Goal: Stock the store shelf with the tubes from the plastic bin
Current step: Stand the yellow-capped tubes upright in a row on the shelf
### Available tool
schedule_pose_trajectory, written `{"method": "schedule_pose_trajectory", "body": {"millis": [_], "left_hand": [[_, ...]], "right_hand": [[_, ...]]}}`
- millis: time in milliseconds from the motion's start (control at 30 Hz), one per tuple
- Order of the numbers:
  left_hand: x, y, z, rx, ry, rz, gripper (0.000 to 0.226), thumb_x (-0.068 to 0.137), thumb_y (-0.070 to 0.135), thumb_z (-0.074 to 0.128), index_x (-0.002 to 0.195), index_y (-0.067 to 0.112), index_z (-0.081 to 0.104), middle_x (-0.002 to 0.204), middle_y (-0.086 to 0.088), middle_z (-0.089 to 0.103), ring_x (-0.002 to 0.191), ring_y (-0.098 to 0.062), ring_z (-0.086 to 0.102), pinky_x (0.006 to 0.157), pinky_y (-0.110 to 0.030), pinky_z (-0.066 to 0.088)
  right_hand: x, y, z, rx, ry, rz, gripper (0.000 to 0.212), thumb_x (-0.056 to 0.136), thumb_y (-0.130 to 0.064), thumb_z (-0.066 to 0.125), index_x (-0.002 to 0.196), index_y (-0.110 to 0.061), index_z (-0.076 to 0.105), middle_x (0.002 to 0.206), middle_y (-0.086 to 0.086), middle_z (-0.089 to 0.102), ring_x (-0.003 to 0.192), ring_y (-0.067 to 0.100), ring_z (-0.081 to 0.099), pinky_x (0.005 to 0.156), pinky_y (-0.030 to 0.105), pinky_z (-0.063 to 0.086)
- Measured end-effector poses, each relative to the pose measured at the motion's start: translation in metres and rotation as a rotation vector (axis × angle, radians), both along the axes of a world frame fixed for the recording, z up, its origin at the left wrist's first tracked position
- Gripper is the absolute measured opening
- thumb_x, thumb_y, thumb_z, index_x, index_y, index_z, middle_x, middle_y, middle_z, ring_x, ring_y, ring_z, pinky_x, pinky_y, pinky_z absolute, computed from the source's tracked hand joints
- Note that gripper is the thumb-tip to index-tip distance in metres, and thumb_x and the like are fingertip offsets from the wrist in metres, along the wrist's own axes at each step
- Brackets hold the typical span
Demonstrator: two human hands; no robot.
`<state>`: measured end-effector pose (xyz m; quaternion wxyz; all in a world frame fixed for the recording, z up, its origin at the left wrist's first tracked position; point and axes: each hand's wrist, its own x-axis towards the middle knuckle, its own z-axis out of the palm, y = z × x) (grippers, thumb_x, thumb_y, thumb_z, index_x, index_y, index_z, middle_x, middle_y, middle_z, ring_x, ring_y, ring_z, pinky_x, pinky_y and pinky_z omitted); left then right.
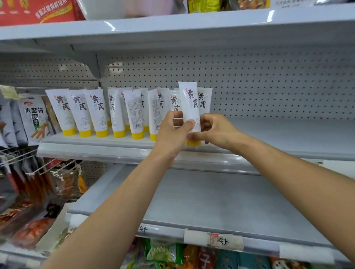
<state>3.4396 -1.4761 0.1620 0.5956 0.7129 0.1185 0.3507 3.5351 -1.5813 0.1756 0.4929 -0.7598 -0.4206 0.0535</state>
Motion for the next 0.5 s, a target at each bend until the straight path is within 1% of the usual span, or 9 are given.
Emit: {"method": "schedule_pose_trajectory", "body": {"millis": [67,133,167,267,367,500], "left_hand": [[-0.002,0.011,-0.003,0.263,0.074,0.138,0.030,0.090,0.030,0.060,0.118,0.024,0.054,0.107,0.007,0.060,0.092,-0.008,0.059,0.083,-0.031,0.050],[-0.005,0.024,-0.009,0.508,0.156,0.284,0.032,0.088,0.036,0.059,0.118,0.027,0.054,0.110,0.009,0.060,0.096,-0.012,0.059,0.084,-0.034,0.049],[-0.006,0.029,-0.012,0.582,0.196,0.323,0.031,0.088,0.037,0.058,0.118,0.027,0.055,0.111,0.009,0.060,0.099,-0.013,0.058,0.084,-0.035,0.049],[-0.008,0.038,-0.021,0.702,0.266,0.359,0.029,0.089,0.038,0.057,0.116,0.025,0.057,0.110,0.007,0.061,0.101,-0.016,0.058,0.085,-0.039,0.049],[-0.007,0.042,-0.026,0.809,0.289,0.375,0.031,0.089,0.038,0.057,0.116,0.024,0.058,0.111,0.005,0.062,0.100,-0.018,0.059,0.085,-0.042,0.049],[-0.006,0.047,-0.026,0.848,0.319,0.363,0.030,0.089,0.038,0.056,0.116,0.024,0.058,0.112,0.005,0.062,0.102,-0.018,0.059,0.087,-0.040,0.048]], "right_hand": [[0.008,-0.002,-0.001,0.022,-0.001,-0.087,0.029,0.073,-0.016,0.081,0.095,-0.015,0.063,0.086,-0.002,0.069,0.071,0.007,0.063,0.057,0.015,0.044],[0.018,-0.003,-0.003,0.021,-0.008,-0.167,0.032,0.072,-0.020,0.081,0.099,-0.015,0.064,0.088,-0.003,0.070,0.076,0.007,0.064,0.062,0.019,0.045],[0.023,-0.003,-0.004,0.006,-0.009,-0.192,0.034,0.071,-0.020,0.081,0.101,-0.015,0.064,0.090,-0.003,0.070,0.079,0.009,0.065,0.065,0.022,0.048],[0.035,0.002,-0.010,-0.058,-0.018,-0.233,0.038,0.069,-0.019,0.081,0.102,-0.014,0.063,0.092,-0.001,0.069,0.085,0.016,0.066,0.075,0.032,0.054],[0.040,0.011,-0.016,-0.079,-0.021,-0.225,0.036,0.070,-0.015,0.080,0.101,-0.016,0.062,0.092,-0.002,0.067,0.086,0.016,0.065,0.078,0.031,0.053],[0.045,0.021,-0.021,-0.082,-0.019,-0.241,0.035,0.072,-0.013,0.078,0.101,-0.016,0.060,0.096,0.001,0.067,0.089,0.018,0.065,0.082,0.031,0.053]]}}
